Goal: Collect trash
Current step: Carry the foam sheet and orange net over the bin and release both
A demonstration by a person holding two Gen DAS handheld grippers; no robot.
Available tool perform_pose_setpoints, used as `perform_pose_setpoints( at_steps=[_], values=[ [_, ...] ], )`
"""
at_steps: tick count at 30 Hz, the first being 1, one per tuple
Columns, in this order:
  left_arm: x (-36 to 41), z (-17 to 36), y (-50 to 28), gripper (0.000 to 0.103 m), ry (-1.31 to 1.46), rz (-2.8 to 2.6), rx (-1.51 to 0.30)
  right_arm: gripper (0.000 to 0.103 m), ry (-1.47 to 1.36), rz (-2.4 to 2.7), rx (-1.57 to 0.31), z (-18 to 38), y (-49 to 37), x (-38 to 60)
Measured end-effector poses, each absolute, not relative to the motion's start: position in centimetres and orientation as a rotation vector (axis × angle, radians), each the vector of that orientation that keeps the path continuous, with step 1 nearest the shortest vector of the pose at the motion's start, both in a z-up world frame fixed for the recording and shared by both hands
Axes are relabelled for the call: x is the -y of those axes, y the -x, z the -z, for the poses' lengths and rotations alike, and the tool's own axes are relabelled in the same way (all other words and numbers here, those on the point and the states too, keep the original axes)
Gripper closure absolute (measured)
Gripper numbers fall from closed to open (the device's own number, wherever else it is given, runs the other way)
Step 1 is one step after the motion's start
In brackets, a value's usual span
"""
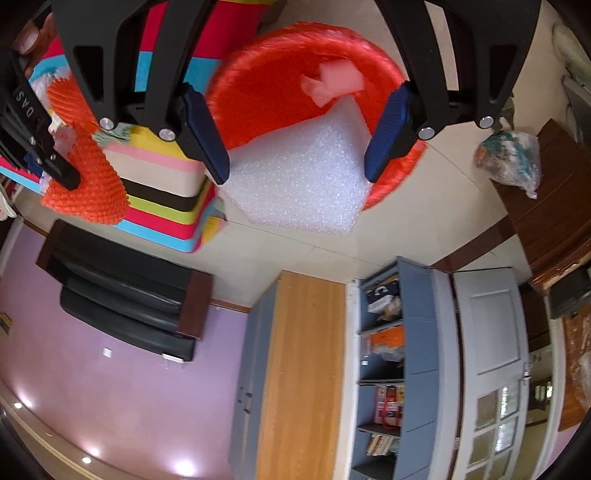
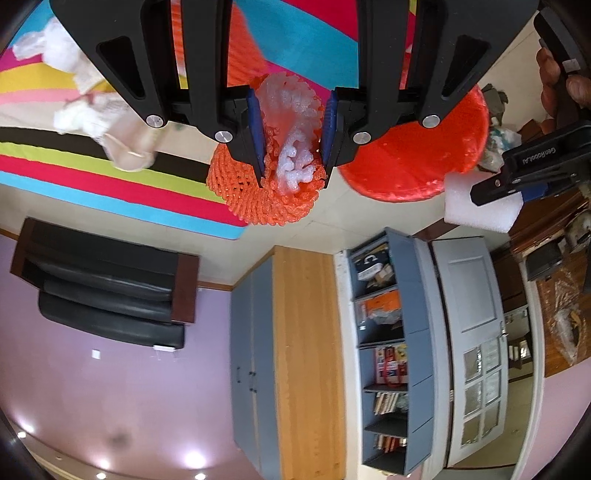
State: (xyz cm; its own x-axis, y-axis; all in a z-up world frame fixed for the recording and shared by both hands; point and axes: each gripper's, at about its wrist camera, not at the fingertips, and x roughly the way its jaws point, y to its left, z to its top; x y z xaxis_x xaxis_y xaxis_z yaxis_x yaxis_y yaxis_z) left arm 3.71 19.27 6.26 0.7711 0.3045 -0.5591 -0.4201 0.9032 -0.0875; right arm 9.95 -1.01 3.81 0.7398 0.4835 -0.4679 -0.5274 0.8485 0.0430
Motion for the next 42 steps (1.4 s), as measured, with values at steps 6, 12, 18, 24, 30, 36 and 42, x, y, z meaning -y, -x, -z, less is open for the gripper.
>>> perform_pose_setpoints(
  at_steps=[6,12,18,24,30,36,42],
  values=[
    [-21.5,-6.5,-3.3,0.03,0.233,-0.446,-0.563,0.076,0.127,-0.628,-0.501,-3.4,-9.9,-3.3],
    [-22.8,-6.4,-3.0,0.03,0.241,-0.481,-0.561,0.076,0.14,-0.686,-0.529,-2.1,-10.0,-5.6],
    [-23.4,-6.3,-2.7,0.03,0.257,-0.506,-0.558,0.076,0.145,-0.735,-0.553,-1.3,-10.2,-7.1],
    [-23.8,-6.2,-2.7,0.03,0.268,-0.521,-0.558,0.076,0.152,-0.778,-0.58,-0.9,-10.4,-8.6],
    [-24.4,-5.9,-2.8,0.028,0.286,-0.52,-0.567,0.067,0.16,-0.787,-0.585,-0.6,-10.4,-9.3],
    [-24.5,-5.7,-2.9,0.021,0.285,-0.524,-0.57,0.052,0.165,-0.772,-0.583,-0.4,-10.8,-9.0],
    [-24.3,-5.8,-2.7,0.021,0.287,-0.53,-0.565,0.051,0.165,-0.765,-0.579,-0.3,-10.8,-8.6]
  ],
)
